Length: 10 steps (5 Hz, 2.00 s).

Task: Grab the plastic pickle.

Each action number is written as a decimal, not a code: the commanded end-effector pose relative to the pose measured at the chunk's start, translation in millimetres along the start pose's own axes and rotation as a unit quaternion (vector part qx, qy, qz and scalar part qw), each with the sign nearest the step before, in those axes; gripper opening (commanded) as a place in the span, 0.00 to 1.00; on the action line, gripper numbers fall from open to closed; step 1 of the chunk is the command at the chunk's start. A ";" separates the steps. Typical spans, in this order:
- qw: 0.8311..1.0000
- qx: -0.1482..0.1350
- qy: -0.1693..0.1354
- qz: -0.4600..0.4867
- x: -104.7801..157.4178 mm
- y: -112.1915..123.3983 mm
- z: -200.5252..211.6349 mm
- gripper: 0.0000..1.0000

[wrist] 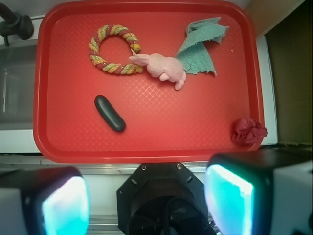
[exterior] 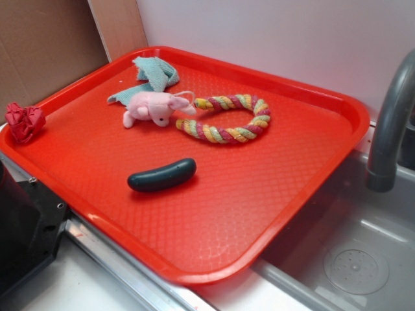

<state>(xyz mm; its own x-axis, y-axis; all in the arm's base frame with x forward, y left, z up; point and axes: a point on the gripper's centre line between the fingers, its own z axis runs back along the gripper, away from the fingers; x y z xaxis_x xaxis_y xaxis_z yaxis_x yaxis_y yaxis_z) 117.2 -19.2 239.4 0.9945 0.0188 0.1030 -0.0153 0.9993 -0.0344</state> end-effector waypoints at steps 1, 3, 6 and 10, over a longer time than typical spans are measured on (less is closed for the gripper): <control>1.000 0.000 0.000 0.000 0.0 0.0 0.0 1.00; 0.993 -0.010 0.003 -0.117 20.9 -36.0 -95.9 1.00; 0.978 0.004 0.029 -0.206 33.7 -57.4 -194.0 1.00; 0.978 0.010 0.043 -0.203 23.2 -52.0 -220.6 0.00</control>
<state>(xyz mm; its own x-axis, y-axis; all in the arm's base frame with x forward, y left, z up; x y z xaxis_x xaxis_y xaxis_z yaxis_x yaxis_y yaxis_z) 162.6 -75.6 19.8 0.9265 -0.3762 -0.0051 0.3762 0.9264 0.0147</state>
